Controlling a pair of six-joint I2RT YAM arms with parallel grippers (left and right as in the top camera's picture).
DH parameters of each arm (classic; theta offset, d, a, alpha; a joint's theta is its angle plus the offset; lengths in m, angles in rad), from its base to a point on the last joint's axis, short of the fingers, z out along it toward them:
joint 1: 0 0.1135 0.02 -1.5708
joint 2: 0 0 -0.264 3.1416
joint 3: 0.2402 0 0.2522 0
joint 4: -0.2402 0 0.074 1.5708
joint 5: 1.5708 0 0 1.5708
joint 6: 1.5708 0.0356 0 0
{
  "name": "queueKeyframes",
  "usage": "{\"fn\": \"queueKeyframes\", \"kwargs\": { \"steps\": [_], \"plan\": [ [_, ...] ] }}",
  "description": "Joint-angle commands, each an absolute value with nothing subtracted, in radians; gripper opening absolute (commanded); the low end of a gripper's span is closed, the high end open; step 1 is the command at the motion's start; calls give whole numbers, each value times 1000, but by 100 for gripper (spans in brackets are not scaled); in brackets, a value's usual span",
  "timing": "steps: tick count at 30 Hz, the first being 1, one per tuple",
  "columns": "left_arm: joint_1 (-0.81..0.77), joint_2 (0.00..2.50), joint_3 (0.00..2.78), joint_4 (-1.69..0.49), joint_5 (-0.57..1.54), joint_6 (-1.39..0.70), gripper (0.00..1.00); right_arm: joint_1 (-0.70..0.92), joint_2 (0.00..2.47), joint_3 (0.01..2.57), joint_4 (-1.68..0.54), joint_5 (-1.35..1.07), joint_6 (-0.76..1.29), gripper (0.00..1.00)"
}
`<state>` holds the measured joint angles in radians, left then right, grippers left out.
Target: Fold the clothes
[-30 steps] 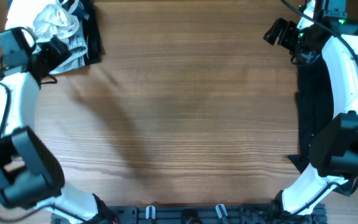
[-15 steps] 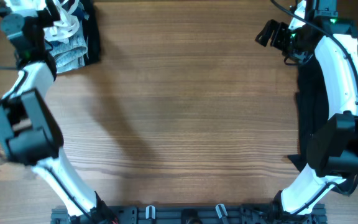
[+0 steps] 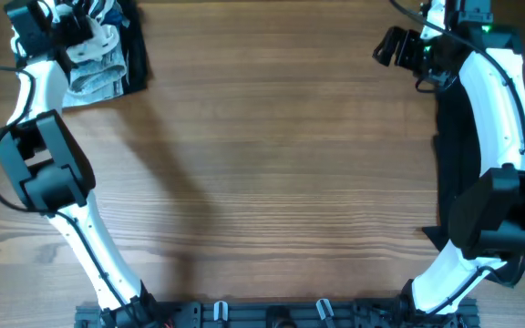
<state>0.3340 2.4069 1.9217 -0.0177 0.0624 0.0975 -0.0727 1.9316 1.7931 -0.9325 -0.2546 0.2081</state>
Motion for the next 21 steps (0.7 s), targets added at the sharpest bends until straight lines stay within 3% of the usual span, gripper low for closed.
{"fn": "queueKeyframes", "kwargs": {
  "steps": [1,7,10,15,21],
  "plan": [
    [337,2129,1900,-63,36,70,100,-72,1864,1908,-913,-212,74,100],
    [338,1925,1900,-97,36,70,100,-70,1694,1966,-937,-208,-30,100],
    [338,1926,1899,-115,36,70,100,-68,1580,1965,-981,-342,-17,100],
    [338,1926,1899,-354,36,70,100,-68,1499,1965,-1012,-449,267,100],
    [338,1926,1899,-645,36,70,100,-68,1506,1957,-1066,-425,315,100]
  ]
}}
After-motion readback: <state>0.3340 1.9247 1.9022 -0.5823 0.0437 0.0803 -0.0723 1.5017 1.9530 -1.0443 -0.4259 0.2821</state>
